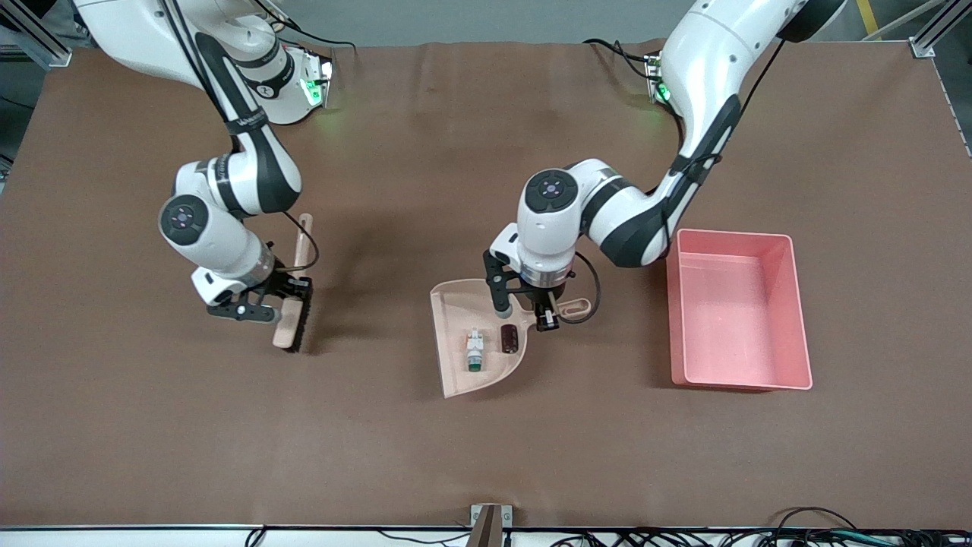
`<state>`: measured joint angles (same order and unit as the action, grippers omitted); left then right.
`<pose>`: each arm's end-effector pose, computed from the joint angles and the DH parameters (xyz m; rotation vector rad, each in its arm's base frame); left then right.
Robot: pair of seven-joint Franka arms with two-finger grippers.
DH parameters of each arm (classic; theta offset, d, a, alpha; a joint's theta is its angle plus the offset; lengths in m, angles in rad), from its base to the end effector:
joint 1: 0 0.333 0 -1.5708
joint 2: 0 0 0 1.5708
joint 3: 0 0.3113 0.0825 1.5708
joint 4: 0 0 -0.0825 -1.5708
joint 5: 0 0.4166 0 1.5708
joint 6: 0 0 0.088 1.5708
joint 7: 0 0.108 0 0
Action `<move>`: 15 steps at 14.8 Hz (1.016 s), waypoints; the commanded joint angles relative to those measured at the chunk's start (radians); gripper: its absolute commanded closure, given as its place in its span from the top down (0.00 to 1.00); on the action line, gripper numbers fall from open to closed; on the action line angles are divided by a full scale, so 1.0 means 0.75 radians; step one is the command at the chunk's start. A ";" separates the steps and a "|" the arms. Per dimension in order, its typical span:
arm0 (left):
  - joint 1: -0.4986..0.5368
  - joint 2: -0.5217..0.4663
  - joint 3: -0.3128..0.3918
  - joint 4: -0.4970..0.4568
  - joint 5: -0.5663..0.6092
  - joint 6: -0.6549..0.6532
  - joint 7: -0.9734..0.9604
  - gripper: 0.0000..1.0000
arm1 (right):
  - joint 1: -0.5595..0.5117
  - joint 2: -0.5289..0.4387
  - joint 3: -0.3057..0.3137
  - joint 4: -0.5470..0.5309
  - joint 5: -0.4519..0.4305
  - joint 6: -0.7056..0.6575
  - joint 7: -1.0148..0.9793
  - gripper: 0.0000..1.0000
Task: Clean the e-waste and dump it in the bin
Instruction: 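Carry the dustpan to the bin with the left gripper while the right drops the brush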
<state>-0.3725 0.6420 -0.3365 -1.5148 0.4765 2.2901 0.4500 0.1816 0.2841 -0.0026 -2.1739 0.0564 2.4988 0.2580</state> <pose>0.6008 -0.4480 0.2972 -2.2990 1.8654 -0.2991 0.5766 0.1040 0.2335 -3.0933 0.1910 -0.0503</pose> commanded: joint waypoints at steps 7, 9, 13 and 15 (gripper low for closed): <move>0.843 -0.208 -0.557 -0.038 -0.016 -0.296 0.346 0.06 | -0.356 -0.062 0.028 -0.286 -0.014 0.315 -0.409 0.03; 1.103 -0.210 -0.721 -0.038 -0.011 -0.392 0.477 0.06 | -0.357 -0.052 0.028 -0.341 -0.014 0.407 -0.405 0.03; 1.369 -0.220 -0.774 -0.042 0.007 -0.497 0.798 0.05 | -0.351 -0.023 0.028 -0.339 -0.014 0.405 -0.410 0.18; 1.451 -0.244 -0.770 -0.066 0.060 -0.527 0.897 0.05 | -0.348 -0.023 0.030 -0.331 -0.014 0.405 -0.410 0.43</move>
<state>0.6646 0.5043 -0.8997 -1.5271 0.4839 1.9199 1.0651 -0.0717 0.2750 0.0102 -2.4092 0.0556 2.7960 -0.0461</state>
